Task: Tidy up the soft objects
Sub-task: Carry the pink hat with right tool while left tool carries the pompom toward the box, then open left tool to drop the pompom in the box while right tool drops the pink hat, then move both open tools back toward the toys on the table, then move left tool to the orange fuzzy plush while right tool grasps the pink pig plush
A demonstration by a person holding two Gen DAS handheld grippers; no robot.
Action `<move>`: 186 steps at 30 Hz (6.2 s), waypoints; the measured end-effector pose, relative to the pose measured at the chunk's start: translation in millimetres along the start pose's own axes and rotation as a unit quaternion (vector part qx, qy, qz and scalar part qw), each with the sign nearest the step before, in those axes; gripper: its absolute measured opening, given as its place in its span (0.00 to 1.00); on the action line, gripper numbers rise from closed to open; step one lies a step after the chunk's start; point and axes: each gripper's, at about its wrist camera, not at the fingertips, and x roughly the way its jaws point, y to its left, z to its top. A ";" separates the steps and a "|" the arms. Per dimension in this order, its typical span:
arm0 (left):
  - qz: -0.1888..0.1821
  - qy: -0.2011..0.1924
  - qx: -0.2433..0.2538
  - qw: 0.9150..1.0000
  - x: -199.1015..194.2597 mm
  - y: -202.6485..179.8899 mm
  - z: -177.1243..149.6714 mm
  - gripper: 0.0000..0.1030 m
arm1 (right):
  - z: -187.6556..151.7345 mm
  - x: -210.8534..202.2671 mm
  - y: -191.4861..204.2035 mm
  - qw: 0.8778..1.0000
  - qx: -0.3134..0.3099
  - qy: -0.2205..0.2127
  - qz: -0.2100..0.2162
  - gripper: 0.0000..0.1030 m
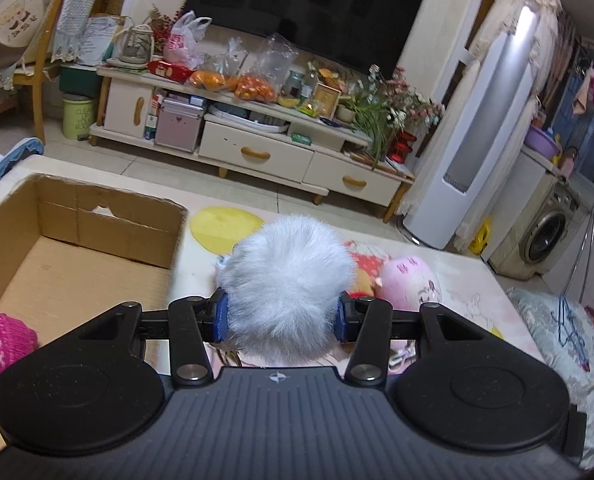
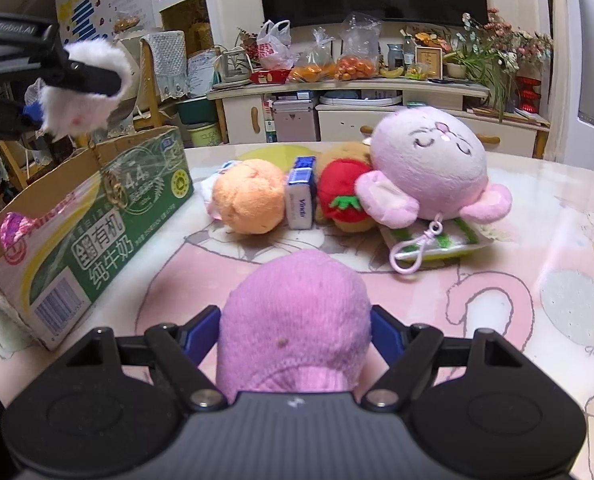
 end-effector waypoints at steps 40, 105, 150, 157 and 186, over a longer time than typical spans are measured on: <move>0.144 -0.015 -0.111 0.983 -4.2 46.5 21.7 0.56 | 98.8 42.9 144.9 0.981 -0.105 -0.090 0.134 0.73; 0.210 0.001 0.034 0.977 -10.7 15.2 5.0 1.00 | 62.0 22.3 76.3 0.993 -0.039 -0.101 0.053 0.96; 0.188 0.017 0.177 0.966 -0.7 5.5 -13.9 1.00 | 42.7 13.5 -24.8 0.995 0.036 -0.093 0.004 0.96; 0.166 0.019 0.196 0.966 0.2 3.8 -17.4 1.00 | 40.7 14.6 -45.8 0.994 0.050 -0.094 -0.012 0.96; 0.092 0.040 0.145 0.984 63.2 11.0 -18.9 1.00 | 71.3 61.9 -149.6 0.983 0.142 -0.117 0.024 0.99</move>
